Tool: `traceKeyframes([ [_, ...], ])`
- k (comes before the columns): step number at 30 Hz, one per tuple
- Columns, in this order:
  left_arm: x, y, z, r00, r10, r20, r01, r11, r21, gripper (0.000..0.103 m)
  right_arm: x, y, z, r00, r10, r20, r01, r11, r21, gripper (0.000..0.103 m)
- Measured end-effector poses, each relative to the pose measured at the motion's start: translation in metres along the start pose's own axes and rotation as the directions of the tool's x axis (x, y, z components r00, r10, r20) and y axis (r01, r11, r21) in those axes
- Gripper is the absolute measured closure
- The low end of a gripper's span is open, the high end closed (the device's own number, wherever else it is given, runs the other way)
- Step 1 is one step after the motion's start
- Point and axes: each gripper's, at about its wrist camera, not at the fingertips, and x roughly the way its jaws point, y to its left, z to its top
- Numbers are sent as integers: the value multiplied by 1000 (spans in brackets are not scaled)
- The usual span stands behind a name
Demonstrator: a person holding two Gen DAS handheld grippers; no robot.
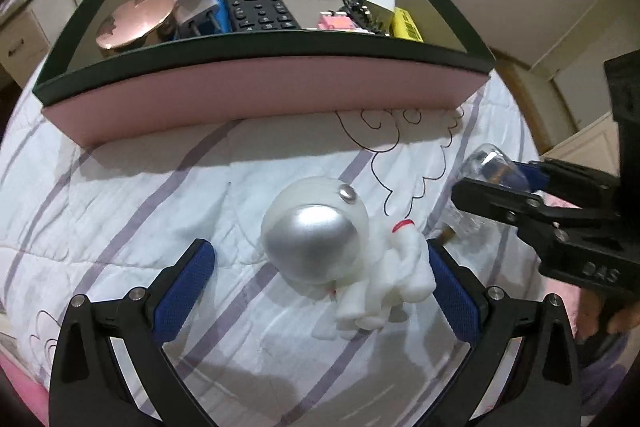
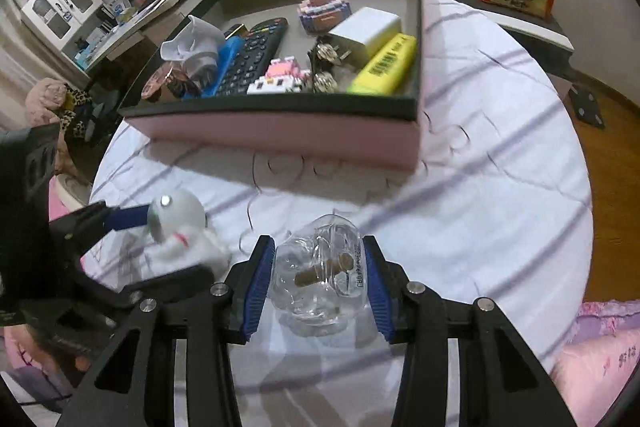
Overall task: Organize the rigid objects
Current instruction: 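Grasp the white astronaut figure with the left gripper while the right grasps the glass bottle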
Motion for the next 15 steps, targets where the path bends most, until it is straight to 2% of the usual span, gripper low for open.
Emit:
traceKeyframes([
  [7, 5, -2, 1, 997, 54, 49, -57, 997, 57, 1, 5, -7, -1, 1000, 12, 5, -12, 1000, 13, 56],
  [10, 9, -5, -6, 988, 114, 108, -127, 985, 118, 2, 5, -12, -1, 999, 35, 11, -36, 999, 28, 56],
  [12, 6, -6, -9, 983, 122, 135, -139, 981, 132, 11, 4, -12, -2, 999, 37, 12, -37, 999, 25, 56],
  [13, 3, -4, -10, 982, 120, 146, -139, 982, 128, 27, 3, -11, -2, 999, 32, 13, -32, 999, 21, 56],
  [14, -2, -1, -10, 979, 127, 157, -146, 983, 115, 32, 3, -10, -3, 1000, 27, 14, -28, 999, 16, 56],
  [15, -4, 5, -7, 984, 107, 139, -121, 988, 95, 32, 2, -8, -3, 1000, 23, 15, -24, 1000, 11, 56],
])
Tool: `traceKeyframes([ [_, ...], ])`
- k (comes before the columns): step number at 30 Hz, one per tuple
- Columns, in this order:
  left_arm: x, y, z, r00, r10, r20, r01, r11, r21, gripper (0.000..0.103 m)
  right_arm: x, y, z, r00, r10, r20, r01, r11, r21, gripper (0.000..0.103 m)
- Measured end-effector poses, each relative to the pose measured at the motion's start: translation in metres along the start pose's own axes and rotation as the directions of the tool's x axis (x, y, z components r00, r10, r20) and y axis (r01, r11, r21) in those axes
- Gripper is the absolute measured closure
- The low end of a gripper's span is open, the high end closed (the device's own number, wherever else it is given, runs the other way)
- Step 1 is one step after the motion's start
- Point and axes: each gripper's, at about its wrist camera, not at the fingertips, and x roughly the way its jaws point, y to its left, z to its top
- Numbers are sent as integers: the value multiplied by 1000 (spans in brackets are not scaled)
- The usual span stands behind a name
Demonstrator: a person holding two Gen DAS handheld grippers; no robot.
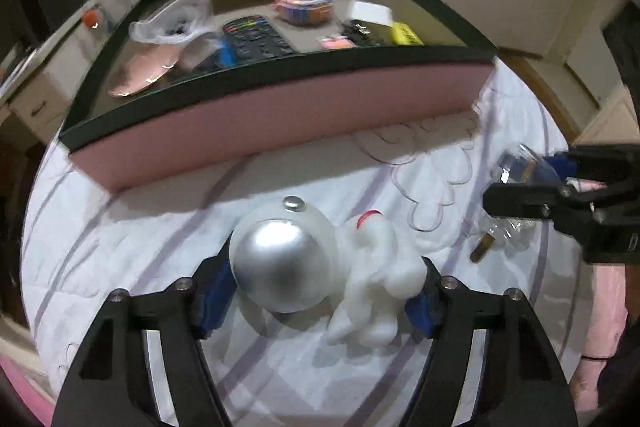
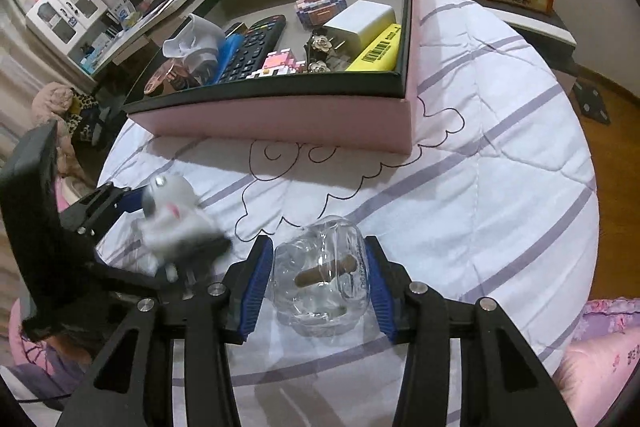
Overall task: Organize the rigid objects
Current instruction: 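Grasp the white astronaut figure with the left gripper while the right grasps the glass bottle, then lift and carry the astronaut figure and glass bottle over the pink box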
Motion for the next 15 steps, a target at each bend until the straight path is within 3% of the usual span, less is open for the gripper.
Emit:
traceKeyframes([
  [2, -3, 13, 1, 998, -63, -6, 63, 997, -38, 32, -1, 1, 0, 1000, -1, 0, 1, 1000, 1, 56],
  [5, -6, 20, 1, 996, -92, -13, 92, 994, -62, 32, 0, -2, 0, 1000, 7, -3, -7, 1000, 16, 56],
  [15, 0, 10, 8, 996, -88, -32, 84, 991, -106, 32, -20, 2, 2, 999, -23, 48, 21, 999, 34, 57],
])
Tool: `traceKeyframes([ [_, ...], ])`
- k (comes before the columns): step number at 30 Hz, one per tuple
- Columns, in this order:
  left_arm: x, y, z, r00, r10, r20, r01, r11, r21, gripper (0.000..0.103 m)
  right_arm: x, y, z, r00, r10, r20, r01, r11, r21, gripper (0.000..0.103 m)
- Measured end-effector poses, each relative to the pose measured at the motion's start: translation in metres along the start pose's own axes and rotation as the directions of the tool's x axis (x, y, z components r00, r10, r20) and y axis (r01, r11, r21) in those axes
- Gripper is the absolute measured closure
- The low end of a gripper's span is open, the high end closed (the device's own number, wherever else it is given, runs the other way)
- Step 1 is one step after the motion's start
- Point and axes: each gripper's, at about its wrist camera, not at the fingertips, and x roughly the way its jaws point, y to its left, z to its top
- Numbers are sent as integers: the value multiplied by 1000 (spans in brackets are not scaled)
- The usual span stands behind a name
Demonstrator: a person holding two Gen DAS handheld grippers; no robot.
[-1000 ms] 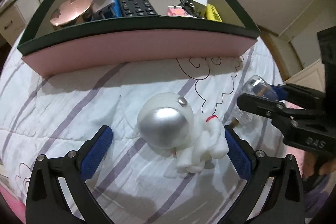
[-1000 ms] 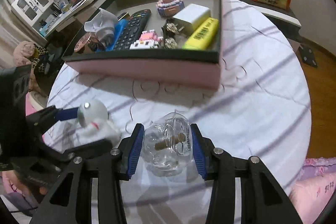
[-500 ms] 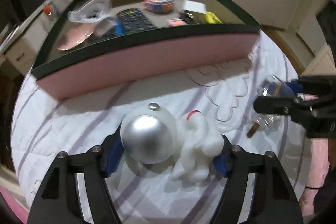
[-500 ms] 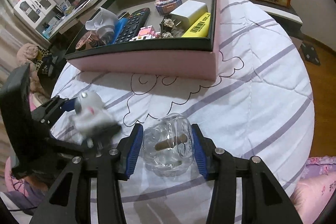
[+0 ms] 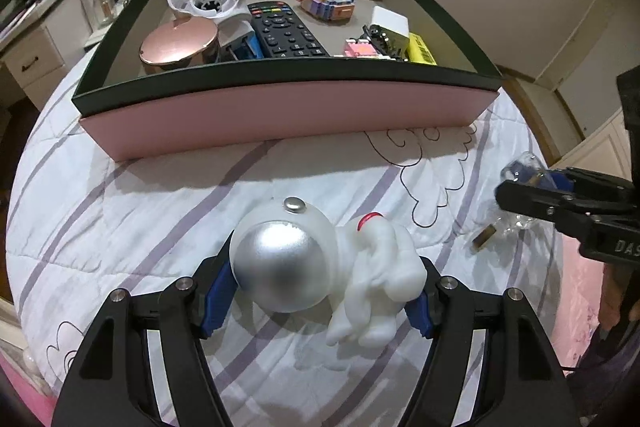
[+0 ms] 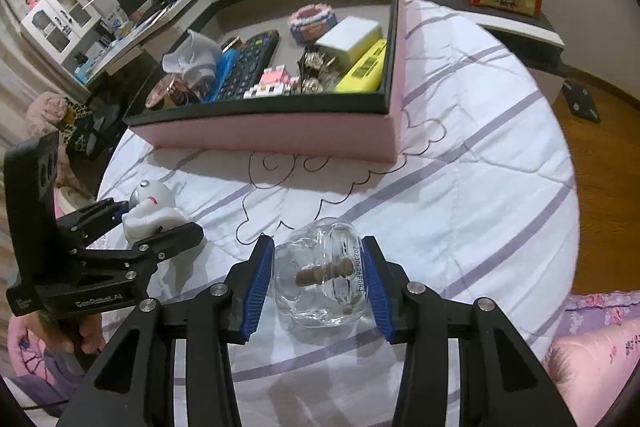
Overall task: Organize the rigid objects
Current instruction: 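Lift and carry the astronaut figure and glass bottle over the pink box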
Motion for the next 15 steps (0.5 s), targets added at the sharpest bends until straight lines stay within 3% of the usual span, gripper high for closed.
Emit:
traceKeyframes([
  [15, -58, -5, -9, 996, -7, 94, 7, 1000, -4, 32, -72, 30, -14, 989, -17, 147, 19, 1000, -17, 57],
])
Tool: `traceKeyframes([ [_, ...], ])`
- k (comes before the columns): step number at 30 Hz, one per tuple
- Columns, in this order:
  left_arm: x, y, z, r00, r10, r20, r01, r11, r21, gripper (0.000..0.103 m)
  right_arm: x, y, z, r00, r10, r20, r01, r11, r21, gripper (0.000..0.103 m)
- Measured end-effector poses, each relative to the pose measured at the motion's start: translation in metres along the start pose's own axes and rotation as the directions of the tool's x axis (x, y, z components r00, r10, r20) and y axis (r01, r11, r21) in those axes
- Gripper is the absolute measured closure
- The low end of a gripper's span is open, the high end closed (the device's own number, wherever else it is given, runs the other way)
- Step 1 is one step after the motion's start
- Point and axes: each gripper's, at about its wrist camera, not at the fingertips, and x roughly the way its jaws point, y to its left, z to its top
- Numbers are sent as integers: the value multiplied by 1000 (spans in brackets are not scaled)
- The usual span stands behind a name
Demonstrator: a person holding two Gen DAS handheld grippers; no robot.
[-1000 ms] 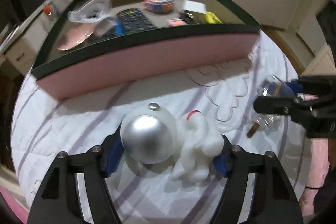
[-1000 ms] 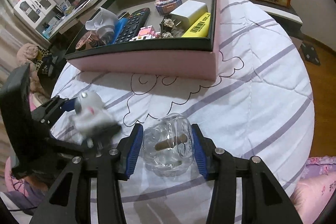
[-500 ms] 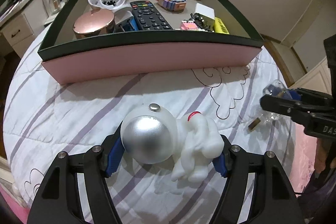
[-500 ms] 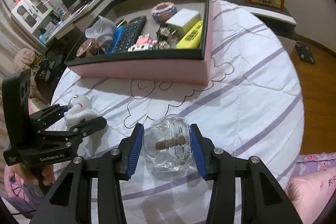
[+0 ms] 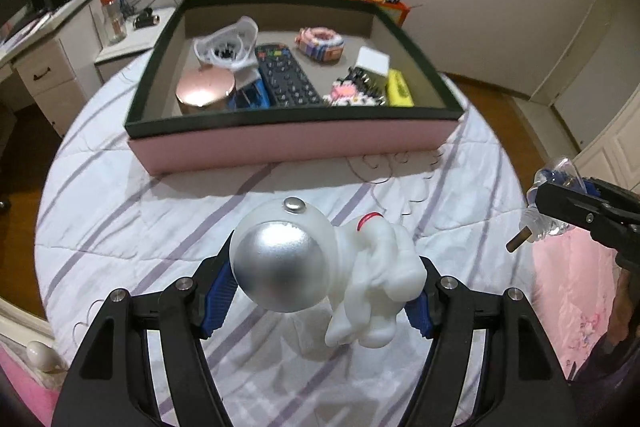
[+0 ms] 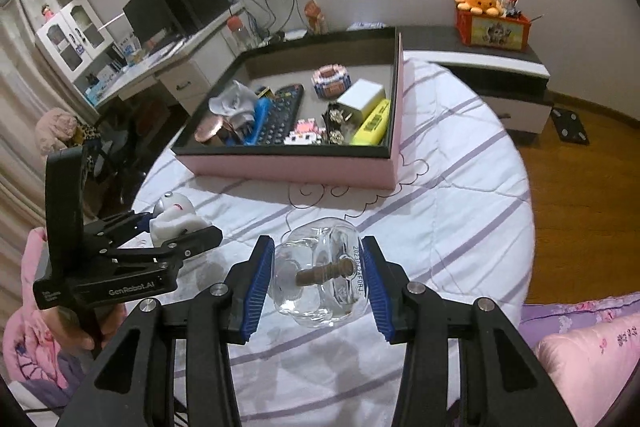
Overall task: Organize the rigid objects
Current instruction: 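Lift and carry the astronaut figure and glass bottle over the pink box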
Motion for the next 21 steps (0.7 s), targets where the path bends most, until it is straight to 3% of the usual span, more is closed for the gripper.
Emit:
traceKeyframes([
  [6, -35, 2, -4, 998, 6, 62, -6, 1000, 1, 32, -28, 15, -7, 998, -4, 60, 5, 1000, -16, 57],
  [21, -93, 7, -14, 986, 37, 165, -36, 999, -10, 32, -50, 41, -19, 994, 31, 100, -25, 998, -58, 57],
])
